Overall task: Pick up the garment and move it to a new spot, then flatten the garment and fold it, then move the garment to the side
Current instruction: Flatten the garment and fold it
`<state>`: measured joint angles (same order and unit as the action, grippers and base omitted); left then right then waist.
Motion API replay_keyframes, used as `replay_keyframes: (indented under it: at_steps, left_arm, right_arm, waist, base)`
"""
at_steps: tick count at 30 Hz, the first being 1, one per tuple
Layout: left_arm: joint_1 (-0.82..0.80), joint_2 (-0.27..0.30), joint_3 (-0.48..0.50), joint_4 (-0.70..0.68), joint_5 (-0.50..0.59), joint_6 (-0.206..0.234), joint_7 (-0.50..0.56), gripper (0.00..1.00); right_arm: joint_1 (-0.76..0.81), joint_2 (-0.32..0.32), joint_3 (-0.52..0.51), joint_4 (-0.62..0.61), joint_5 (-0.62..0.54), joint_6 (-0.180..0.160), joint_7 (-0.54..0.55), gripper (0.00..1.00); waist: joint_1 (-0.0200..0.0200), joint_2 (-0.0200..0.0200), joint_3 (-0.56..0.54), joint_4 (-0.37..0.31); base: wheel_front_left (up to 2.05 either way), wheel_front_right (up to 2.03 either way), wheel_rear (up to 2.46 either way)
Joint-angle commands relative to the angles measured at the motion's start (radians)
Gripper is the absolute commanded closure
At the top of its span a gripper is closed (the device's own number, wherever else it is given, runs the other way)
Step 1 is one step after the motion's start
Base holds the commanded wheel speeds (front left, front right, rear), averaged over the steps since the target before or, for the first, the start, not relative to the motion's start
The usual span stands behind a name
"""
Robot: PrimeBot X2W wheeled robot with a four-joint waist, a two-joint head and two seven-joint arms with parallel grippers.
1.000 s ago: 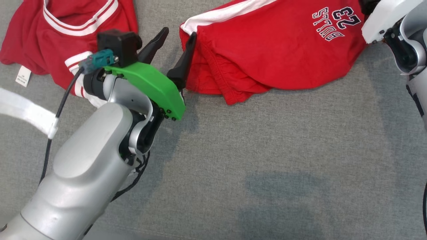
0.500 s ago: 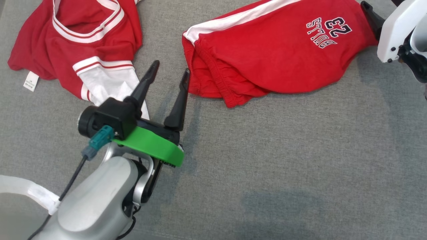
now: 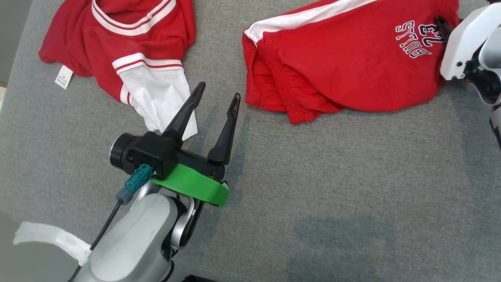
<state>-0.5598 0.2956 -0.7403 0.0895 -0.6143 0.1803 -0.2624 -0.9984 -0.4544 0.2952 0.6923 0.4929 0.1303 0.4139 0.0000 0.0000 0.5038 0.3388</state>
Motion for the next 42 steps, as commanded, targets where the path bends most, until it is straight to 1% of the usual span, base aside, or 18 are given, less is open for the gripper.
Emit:
replay_keyframes:
  at_steps: [1,4,7,12,16,20,21,25,31,36,38,40,42]
  left_arm:
    - [0.030,-0.007,0.019,0.003,0.017,-0.012,-0.002,0.00]
    - [0.067,-0.010,0.042,0.006,0.035,-0.030,-0.003,0.00]
    - [0.115,0.001,0.066,0.007,0.044,-0.036,-0.003,0.00]
    - [0.208,0.027,0.104,0.008,0.049,-0.028,-0.003,0.00]
    - [0.269,0.044,0.118,-0.003,0.051,-0.021,-0.003,0.00]
    - [0.318,0.063,0.134,-0.026,0.050,-0.007,-0.003,0.00]
    - [0.318,0.063,0.134,-0.026,0.050,-0.007,-0.003,0.00]
    - [0.367,0.084,0.152,-0.070,0.055,0.005,-0.003,0.00]
    - [0.431,0.106,0.178,-0.125,0.081,0.015,-0.003,0.00]
    - [0.451,0.099,0.189,-0.139,0.093,0.008,-0.003,0.00]
    - [0.451,0.093,0.190,-0.141,0.098,0.005,-0.003,0.00]
    - [0.451,0.080,0.192,-0.144,0.101,0.005,-0.003,0.00]
    - [0.451,0.072,0.195,-0.149,0.107,0.001,-0.003,0.00]
  right_arm:
    - [0.037,0.019,-0.020,0.000,0.022,0.000,0.009,1.00]
    - [0.066,0.064,-0.065,-0.009,0.070,0.000,0.012,1.00]
    - [0.105,0.101,-0.113,-0.020,0.109,0.000,0.017,1.00]
    - [0.187,0.179,-0.187,-0.048,0.164,0.000,0.021,1.00]
    - [0.259,0.202,-0.259,-0.097,0.210,0.000,0.050,1.00]
    - [0.335,0.195,-0.337,-0.152,0.229,0.000,0.091,1.00]
    - [0.335,0.195,-0.337,-0.152,0.229,0.000,0.091,1.00]
    - [0.421,0.169,-0.409,-0.203,0.214,0.000,0.124,1.00]
    - [0.528,0.151,-0.524,-0.247,0.185,0.000,0.103,1.00]
    - [0.568,0.142,-0.599,-0.251,0.162,0.000,0.066,1.00]
    - [0.575,0.127,-0.630,-0.250,0.149,0.000,0.059,1.00]
    - [0.574,0.117,-0.643,-0.260,0.142,0.000,0.055,1.00]
    - [0.561,0.109,-0.632,-0.291,0.136,0.000,0.051,1.00]
  waist:
    - [0.0000,0.0000,-0.025,-0.018]
    - [0.0000,0.0000,-0.064,-0.053]
    - [0.0000,0.0000,-0.108,-0.104]
    - [0.0000,0.0000,-0.185,-0.204]
    - [0.0000,0.0000,-0.229,-0.263]
    - [0.0000,0.0000,-0.258,-0.301]
    - [0.0000,0.0000,-0.258,-0.301]
    - [0.0000,0.0000,-0.270,-0.320]
    - [0.0000,0.0000,-0.258,-0.325]
    - [0.0000,0.0000,-0.238,-0.317]
    - [0.0000,0.0000,-0.232,-0.312]
    - [0.0000,0.0000,-0.227,-0.308]
    - [0.0000,0.0000,-0.222,-0.304]
  base:
    - [0.00,0.00,0.00]
    - [0.00,0.00,0.00]
    - [0.00,0.00,0.00]
    - [0.00,0.00,0.00]
    - [0.00,0.00,0.00]
    - [0.00,0.00,0.00]
    - [0.00,0.00,0.00]
    - [0.00,0.00,0.00]
    - [0.00,0.00,0.00]
    - [0.00,0.00,0.00]
    - [0.00,0.00,0.00]
    - [0.00,0.00,0.00]
    - [0.00,0.00,0.00]
